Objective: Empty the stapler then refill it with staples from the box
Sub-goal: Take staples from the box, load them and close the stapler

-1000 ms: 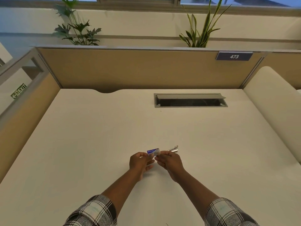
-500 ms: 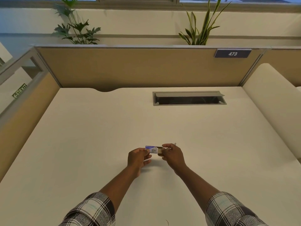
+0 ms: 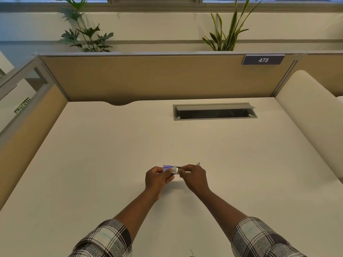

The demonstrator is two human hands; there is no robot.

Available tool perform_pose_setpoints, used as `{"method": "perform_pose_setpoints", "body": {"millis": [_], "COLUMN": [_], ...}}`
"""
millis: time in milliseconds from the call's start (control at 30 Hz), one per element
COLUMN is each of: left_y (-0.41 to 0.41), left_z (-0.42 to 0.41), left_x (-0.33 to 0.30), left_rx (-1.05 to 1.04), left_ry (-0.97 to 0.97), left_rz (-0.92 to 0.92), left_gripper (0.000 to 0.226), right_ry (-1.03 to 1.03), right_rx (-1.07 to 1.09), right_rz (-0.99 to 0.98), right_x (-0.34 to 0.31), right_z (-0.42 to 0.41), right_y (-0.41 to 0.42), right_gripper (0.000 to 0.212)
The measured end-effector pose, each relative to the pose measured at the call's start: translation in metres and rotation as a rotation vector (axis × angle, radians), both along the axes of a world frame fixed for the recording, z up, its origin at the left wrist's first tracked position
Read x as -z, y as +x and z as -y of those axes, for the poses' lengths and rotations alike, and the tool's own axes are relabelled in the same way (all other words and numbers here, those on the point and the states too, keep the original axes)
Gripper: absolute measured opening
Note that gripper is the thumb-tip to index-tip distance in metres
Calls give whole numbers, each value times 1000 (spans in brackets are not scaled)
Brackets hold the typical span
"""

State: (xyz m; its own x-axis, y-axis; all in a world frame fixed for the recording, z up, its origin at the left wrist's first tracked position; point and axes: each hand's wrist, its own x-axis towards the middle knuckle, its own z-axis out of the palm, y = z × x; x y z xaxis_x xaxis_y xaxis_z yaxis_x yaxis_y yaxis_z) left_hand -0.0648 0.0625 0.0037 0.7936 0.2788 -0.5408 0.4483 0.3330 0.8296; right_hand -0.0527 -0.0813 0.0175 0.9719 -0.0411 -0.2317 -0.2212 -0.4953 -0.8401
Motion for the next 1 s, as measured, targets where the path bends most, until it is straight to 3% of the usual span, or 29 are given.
{"method": "perform_pose_setpoints", "body": {"millis": [300,467,867,1000], "left_y": [-3,-4,-6,-6], "left_z": [-2,-6,-10,-11], "left_x": [-4,-1,-1,0], "left_rx": [54,40,69,58], "left_ry": [76,70,114,106], "left_rz": [32,22,36,26], "left_gripper": [23,18,22,24], "right_ry": [-21,-58,-63,-67], "right_rx": [63,41,57,52], "right_rz": [-59,-75,-127,-109], "right_x": [-1,0,5,1], "right_z": [-5,-8,-15,-17], "right_y": [7,7,9,7], "right_gripper": [32,12,54,36]}}
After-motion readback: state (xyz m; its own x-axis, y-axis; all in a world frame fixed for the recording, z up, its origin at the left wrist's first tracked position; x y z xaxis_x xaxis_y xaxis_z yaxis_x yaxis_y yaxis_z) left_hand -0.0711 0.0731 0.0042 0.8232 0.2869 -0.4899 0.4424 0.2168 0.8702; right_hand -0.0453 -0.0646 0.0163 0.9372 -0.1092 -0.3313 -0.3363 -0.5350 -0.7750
